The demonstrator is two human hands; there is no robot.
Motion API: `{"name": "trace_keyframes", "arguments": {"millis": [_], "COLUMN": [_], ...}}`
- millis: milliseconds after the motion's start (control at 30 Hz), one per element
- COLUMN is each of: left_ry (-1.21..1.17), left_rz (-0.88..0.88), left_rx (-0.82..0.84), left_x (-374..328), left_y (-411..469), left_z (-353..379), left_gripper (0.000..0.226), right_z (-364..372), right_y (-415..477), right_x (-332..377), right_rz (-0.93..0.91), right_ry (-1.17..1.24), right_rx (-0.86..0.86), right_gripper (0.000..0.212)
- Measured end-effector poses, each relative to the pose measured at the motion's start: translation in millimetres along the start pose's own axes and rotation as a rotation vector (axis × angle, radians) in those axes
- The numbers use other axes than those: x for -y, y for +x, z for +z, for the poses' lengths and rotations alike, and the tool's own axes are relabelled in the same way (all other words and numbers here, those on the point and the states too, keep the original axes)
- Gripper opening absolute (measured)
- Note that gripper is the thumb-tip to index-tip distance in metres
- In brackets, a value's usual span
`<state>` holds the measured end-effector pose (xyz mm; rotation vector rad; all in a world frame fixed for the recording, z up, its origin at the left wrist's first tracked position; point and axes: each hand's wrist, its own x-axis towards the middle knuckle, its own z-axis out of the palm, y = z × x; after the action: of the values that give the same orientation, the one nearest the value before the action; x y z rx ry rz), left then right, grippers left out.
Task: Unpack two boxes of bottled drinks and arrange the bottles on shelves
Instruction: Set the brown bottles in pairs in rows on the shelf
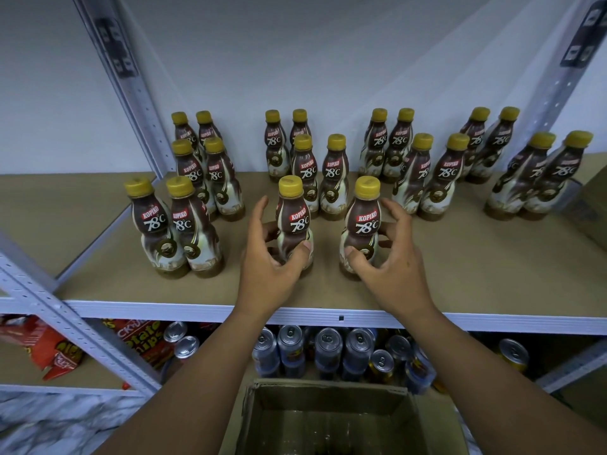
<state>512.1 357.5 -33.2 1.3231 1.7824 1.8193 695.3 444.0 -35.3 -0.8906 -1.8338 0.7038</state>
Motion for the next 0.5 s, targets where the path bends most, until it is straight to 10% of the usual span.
{"name": "trace_keyframes", "arguments": {"millis": [500], "left_ry": [-0.014], "left_rz": [0.0], "left_rx": [0.002], "left_x": [-2.8], "left_y": [-1.6], "left_z": [-0.7], "left_gripper": [0.086], "right_z": [2.1], "right_y": [1.7], "right_x": [3.3], "right_rz": [0.024], "right_ry": [0.014], "right_rx": [-0.032], "right_gripper": [0.089]}}
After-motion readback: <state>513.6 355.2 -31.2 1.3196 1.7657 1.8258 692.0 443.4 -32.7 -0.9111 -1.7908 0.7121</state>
